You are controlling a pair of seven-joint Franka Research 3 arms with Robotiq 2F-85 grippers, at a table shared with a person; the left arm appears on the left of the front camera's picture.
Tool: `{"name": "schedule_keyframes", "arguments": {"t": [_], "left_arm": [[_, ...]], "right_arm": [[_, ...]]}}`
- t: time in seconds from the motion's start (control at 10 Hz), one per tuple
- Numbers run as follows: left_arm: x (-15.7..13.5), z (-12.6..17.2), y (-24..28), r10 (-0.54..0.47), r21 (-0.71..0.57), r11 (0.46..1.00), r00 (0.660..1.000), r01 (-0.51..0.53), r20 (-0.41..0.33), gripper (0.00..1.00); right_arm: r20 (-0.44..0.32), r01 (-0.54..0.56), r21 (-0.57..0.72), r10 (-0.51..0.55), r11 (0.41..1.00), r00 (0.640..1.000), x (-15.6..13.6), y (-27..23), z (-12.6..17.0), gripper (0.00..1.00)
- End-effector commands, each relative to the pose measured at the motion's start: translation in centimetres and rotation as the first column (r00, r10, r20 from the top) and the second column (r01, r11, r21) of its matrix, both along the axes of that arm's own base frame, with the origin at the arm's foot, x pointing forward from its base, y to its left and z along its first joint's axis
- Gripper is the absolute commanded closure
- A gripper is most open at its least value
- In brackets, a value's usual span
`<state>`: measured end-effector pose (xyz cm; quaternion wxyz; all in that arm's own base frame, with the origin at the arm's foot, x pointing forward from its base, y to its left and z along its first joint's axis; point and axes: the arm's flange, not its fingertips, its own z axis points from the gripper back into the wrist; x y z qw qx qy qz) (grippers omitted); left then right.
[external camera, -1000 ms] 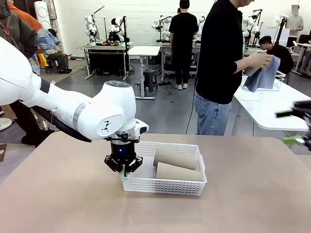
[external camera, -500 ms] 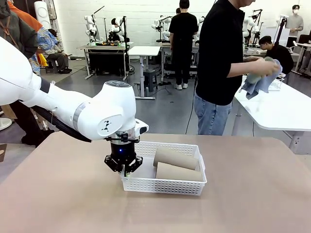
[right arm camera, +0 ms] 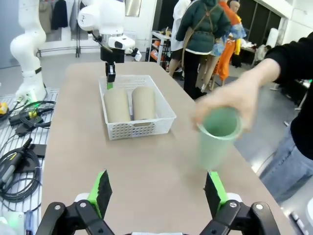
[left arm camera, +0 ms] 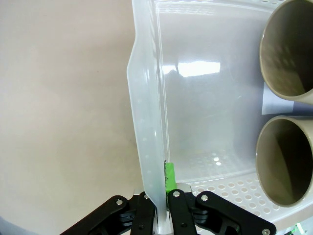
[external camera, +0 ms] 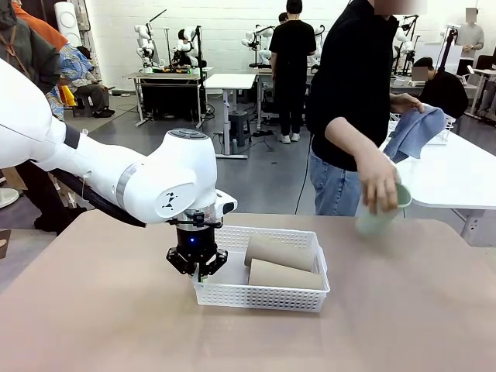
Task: Clean and organize the cups into the basket.
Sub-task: Pick up the Reusable plastic cup from the right side of the table and stack it inside the Organizing basket in the center of the table.
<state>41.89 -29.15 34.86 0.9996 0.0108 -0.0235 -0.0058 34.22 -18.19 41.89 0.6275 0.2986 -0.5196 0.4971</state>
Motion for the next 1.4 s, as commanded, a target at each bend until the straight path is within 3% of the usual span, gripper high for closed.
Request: {"name": "schedule_keyframes", "arguments": {"t": [0.0, 1.3], "left_arm": [[-0.18, -0.18, -0.07, 0.000, 0.004, 1.000, 1.000, 0.000, -0.003, 1.00], [-0.18, -0.18, -0.07, 0.000, 0.004, 1.000, 1.000, 0.000, -0.003, 1.00]], "right_arm": [[0.009, 0.008, 0.017, -0.008, 1.000, 1.000, -0.91, 0.13, -0.14, 0.00], [0.009, 0.008, 0.017, -0.008, 1.000, 1.000, -0.91, 0.13, -0.14, 0.00]]}}
